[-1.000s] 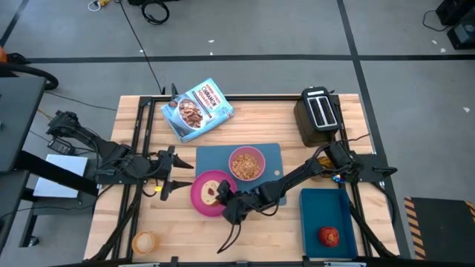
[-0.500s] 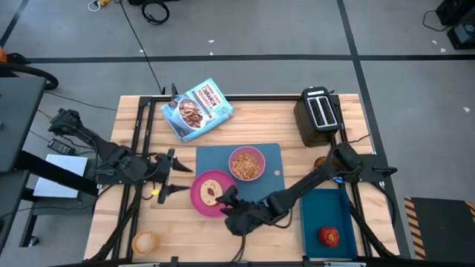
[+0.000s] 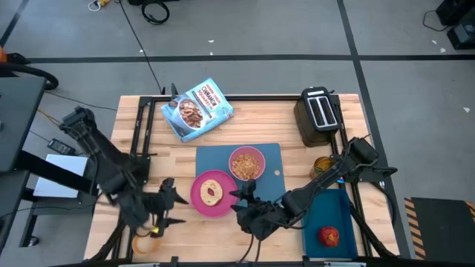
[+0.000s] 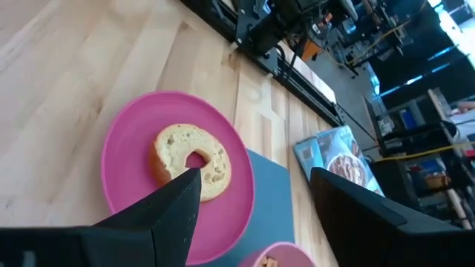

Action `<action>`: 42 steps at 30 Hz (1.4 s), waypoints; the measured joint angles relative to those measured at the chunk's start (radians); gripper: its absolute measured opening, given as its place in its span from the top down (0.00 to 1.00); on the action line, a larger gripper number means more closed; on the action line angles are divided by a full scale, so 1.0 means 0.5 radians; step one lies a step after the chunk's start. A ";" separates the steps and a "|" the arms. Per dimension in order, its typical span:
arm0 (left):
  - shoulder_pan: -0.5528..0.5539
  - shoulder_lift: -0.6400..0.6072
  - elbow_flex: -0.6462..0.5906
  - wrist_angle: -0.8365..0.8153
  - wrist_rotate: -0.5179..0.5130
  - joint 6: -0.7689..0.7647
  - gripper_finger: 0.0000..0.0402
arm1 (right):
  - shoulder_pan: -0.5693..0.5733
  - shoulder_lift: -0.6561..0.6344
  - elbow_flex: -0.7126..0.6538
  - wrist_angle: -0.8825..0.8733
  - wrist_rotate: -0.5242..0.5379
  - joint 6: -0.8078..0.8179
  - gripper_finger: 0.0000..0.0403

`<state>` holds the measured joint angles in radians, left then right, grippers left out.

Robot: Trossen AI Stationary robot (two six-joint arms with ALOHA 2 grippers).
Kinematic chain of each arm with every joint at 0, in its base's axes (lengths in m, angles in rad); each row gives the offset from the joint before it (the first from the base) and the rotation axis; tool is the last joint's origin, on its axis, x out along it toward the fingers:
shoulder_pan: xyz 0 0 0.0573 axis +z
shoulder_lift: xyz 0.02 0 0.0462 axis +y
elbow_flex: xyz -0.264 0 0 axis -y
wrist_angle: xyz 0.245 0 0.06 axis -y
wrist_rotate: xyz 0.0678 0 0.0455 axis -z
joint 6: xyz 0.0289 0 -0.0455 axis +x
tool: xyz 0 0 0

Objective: Arrange a breakfast setting
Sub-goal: Put the orange cup on the top right of the blue placemat

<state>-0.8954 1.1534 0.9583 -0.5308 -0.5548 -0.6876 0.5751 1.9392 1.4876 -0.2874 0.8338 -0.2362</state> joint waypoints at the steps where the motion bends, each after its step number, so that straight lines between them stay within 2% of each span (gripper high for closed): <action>1: -0.030 0.065 0.090 -0.115 0.007 -0.100 0.29 | 0.005 0.001 -0.001 -0.008 0.006 0.021 0.35; 4: -0.125 0.236 0.358 -0.457 0.049 -0.424 0.29 | 0.025 0.004 -0.001 -0.011 0.016 0.094 0.32; 7: -0.224 0.368 0.586 -0.706 0.175 -0.722 0.29 | 0.032 0.005 -0.001 -0.012 0.012 0.114 0.28; 11: -0.357 0.480 0.764 -0.830 0.305 -1.061 0.29 | 0.030 0.006 -0.001 0.001 0.008 0.126 0.24; 17: -0.517 0.639 0.819 -0.821 0.384 -1.391 0.29 | 0.021 0.008 -0.001 0.003 -0.061 0.248 0.24; 21: -0.616 0.759 0.840 -0.824 0.394 -1.441 0.29 | 0.053 0.008 -0.001 0.006 -0.191 0.355 0.24; 24: -0.683 0.830 0.840 -0.871 0.454 -1.494 0.29 | 0.102 0.008 -0.001 0.007 -0.196 0.495 0.24; 33: -0.849 0.942 0.839 -0.904 0.459 -1.528 0.29 | 0.236 0.008 -0.001 0.133 -0.090 0.888 0.26; 42: -0.877 1.126 0.838 -0.958 0.453 -1.502 0.29 | 0.253 0.010 -0.001 0.139 0.014 1.085 0.26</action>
<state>-1.3340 1.7163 1.3773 -1.0097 -0.3282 -1.4385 0.7013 1.9442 1.4872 -0.2176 0.8406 0.3066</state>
